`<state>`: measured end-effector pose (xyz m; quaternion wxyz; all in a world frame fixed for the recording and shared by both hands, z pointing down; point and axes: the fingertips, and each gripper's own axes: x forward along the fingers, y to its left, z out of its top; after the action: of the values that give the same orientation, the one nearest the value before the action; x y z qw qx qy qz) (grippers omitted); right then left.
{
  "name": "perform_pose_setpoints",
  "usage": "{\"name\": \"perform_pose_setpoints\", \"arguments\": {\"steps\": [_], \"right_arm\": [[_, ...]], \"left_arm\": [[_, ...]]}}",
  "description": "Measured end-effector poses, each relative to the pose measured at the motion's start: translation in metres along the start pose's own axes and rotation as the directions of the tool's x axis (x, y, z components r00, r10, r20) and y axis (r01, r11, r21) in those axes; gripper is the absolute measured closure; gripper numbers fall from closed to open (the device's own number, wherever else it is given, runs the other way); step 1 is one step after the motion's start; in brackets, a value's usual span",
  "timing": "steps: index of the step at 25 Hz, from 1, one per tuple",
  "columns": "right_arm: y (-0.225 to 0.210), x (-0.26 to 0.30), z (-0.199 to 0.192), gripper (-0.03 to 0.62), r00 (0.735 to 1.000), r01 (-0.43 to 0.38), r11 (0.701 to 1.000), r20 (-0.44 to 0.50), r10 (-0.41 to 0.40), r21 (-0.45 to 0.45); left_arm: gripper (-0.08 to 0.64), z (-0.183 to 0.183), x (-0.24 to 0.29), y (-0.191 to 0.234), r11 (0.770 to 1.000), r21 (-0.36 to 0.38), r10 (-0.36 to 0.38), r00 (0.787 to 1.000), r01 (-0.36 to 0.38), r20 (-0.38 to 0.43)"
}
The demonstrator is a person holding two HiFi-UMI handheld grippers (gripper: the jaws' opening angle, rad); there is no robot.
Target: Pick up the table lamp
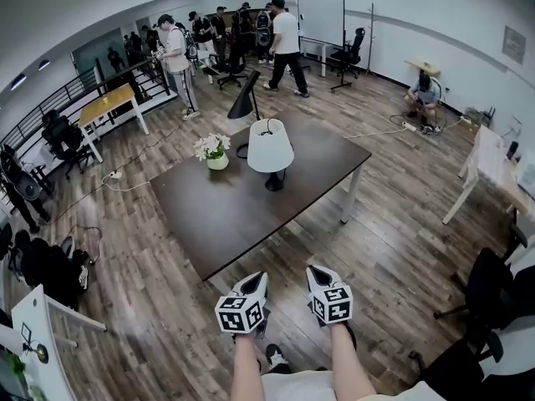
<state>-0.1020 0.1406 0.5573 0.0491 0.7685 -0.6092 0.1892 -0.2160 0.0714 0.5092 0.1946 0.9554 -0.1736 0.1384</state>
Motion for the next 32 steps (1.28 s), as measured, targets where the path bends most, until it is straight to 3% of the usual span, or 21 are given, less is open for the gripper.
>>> {"name": "perform_pose_setpoints", "arguments": {"steps": [9,16,22,32], "right_arm": [[0.013,0.076,0.030,0.569,1.000,-0.019,0.999,0.019,0.019,0.028],[0.024,0.113,0.016,0.568,0.996,-0.007,0.999,-0.085,0.003,-0.042],[0.018,0.125,0.033,0.565,1.000,0.002,1.000,-0.010,-0.002,-0.023],[-0.018,0.155,0.050,0.566,0.998,-0.067,0.998,-0.023,0.067,0.004]], "left_arm": [[0.560,0.037,0.037,0.048,0.997,0.058,-0.056,0.998,0.057,-0.013],[0.560,0.046,0.052,0.082,0.995,0.071,-0.069,0.997,0.072,-0.038],[0.560,0.046,0.068,0.084,0.992,0.080,-0.089,0.994,0.094,-0.062],[0.560,0.071,0.113,0.075,0.992,0.110,-0.061,0.997,0.066,-0.053]]}}
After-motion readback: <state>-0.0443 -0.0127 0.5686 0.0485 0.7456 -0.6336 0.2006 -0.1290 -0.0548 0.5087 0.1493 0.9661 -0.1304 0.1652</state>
